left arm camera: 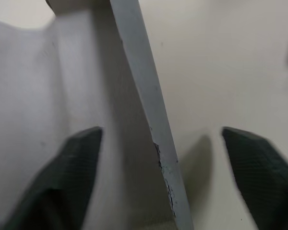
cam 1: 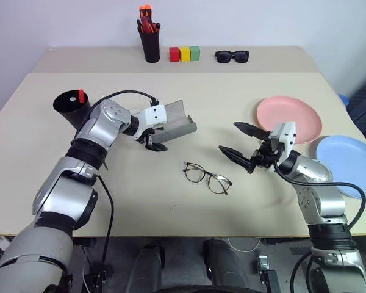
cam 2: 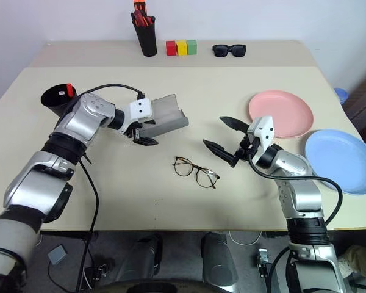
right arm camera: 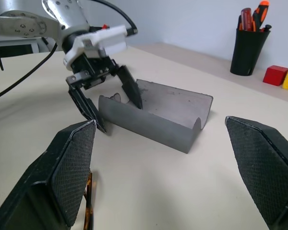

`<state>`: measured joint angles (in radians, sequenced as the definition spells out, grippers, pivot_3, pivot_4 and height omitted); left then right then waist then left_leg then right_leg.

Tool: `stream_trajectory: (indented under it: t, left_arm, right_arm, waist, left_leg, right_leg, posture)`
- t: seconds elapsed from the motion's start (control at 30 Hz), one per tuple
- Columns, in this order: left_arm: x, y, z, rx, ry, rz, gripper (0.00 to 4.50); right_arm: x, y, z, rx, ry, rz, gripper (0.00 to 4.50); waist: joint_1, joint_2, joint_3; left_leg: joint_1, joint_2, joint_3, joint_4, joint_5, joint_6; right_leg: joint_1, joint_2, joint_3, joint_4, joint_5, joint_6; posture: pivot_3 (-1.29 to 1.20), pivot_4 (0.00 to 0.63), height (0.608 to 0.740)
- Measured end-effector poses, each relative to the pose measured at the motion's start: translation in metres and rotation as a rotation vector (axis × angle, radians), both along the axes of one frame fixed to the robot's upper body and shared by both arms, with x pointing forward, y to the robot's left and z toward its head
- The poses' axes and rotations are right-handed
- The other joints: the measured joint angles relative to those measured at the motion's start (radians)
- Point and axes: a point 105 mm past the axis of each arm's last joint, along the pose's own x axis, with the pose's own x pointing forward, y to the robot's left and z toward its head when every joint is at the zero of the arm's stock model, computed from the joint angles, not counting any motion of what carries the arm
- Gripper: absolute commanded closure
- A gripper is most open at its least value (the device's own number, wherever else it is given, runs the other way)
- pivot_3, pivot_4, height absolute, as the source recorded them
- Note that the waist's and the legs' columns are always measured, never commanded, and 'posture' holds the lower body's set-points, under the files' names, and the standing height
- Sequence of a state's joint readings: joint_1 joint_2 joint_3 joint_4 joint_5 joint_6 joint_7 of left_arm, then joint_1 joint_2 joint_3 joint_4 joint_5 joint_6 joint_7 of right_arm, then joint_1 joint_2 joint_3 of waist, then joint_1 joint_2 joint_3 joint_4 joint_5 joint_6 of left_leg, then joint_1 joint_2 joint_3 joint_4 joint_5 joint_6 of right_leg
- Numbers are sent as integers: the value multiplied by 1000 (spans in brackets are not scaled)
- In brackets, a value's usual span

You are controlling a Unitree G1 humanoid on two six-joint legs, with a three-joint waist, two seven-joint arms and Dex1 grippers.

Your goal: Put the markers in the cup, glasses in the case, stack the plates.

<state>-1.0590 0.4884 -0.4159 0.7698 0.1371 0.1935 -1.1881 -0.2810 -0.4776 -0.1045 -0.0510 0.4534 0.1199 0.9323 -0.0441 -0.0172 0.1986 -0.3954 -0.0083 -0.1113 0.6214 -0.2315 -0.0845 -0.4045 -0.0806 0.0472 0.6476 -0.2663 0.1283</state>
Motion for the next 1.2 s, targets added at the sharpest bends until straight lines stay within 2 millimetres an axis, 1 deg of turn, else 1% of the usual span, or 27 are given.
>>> stream_trajectory:
  t: [0.1,0.17,0.3,0.5,0.73,0.9,1.03,1.2]
  left_arm:
    - [1,2,-2,15,11,17,3545]
    - [2,3,-2,22,9,20,4461]
    - [2,2,-1,19,2,15,4461]
    - [-7,-2,8,23,-43,-104,4461]
    - [-21,-10,2,6,-27,-158,4461]
    - [-32,-19,-4,-11,0,-145,4461]
    - [-43,-23,-10,-26,31,-124,4461]
    - [-45,-21,-11,-25,31,-90,4461]
  right_arm:
    - [0,-1,0,0,-2,-6,44]
    - [0,-1,0,0,-2,-9,44]
    - [0,-2,1,1,-2,-14,44]
    - [1,-1,3,-1,-9,-12,44]
    - [2,0,6,-1,-19,-8,44]
    - [2,0,6,-2,-17,-9,44]
    - [-4,-1,0,-8,3,-6,44]
    - [-7,0,-2,-9,22,4,44]
  waist:
    - [-1,0,0]
    - [0,0,0]
    - [1,0,0]
    - [-1,0,0]
    - [0,0,0]
    - [0,0,0]
    - [0,0,0]
    - [0,0,0]
  left_leg:
    - [0,0,0,0,0,0]
    - [0,0,0,0,0,0]
    - [0,0,0,0,0,0]
    - [0,0,0,0,0,0]
    - [0,0,0,0,0,0]
    - [0,0,0,0,0,0]
    - [0,0,0,1,0,0]
    - [0,0,0,1,0,0]
  right_leg:
    - [0,0,0,0,0,0]
    - [0,0,0,0,0,0]
    - [0,0,0,0,0,0]
    - [0,0,0,0,0,0]
    - [0,0,0,0,0,0]
    - [0,0,0,1,0,0]
    - [0,0,0,1,0,0]
    - [0,0,0,2,0,0]
  posture:
    - [0,150,740]
    - [0,150,740]
    - [0,150,740]
    - [0,150,740]
    - [0,150,740]
    - [0,150,740]
    - [0,150,740]
    - [0,150,740]
